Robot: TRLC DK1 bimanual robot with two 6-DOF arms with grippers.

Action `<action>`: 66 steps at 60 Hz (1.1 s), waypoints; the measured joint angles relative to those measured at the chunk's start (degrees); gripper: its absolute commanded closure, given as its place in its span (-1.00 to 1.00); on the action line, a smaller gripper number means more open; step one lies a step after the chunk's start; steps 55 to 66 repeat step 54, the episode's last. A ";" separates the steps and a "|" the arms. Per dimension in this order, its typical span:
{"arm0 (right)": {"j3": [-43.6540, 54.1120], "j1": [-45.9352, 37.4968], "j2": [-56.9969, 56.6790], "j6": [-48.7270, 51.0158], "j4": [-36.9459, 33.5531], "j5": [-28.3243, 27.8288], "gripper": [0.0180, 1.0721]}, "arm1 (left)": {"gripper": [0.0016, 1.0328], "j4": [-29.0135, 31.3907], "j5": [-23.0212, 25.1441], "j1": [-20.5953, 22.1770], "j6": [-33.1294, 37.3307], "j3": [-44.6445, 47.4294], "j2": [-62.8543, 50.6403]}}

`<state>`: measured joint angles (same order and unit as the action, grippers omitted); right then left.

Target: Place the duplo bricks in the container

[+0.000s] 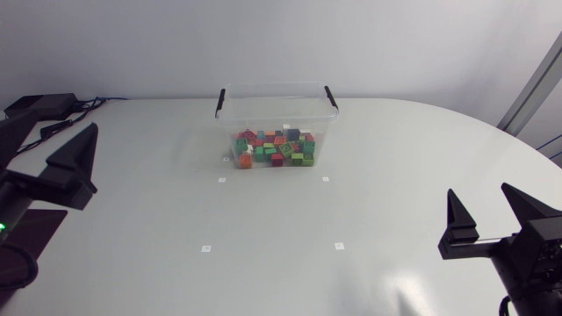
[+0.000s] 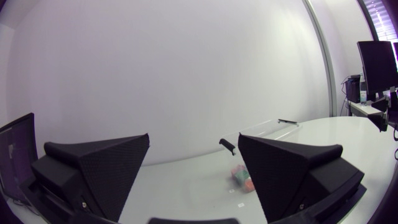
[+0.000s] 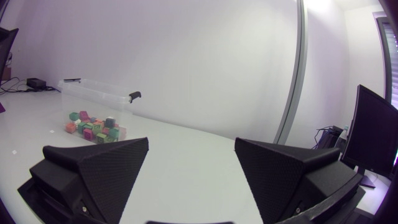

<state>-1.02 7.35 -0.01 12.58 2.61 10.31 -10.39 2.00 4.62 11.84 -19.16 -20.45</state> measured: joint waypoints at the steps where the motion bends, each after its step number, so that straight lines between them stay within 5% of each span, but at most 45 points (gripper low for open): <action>1: 0.00 -0.11 0.00 -0.26 -0.07 -0.17 -0.90 | -0.92 0.35 -0.04 -0.09 -0.26 0.44 0.46; 40: 0.00 -6.78 0.00 -10.34 -2.23 -9.79 -0.90 | -0.92 10.23 -1.49 -4.15 -9.55 17.46 19.30; 66: 0.00 -7.10 0.00 -10.95 -2.40 -10.12 -0.90 | -0.92 10.56 -1.68 -4.20 -10.38 18.27 20.09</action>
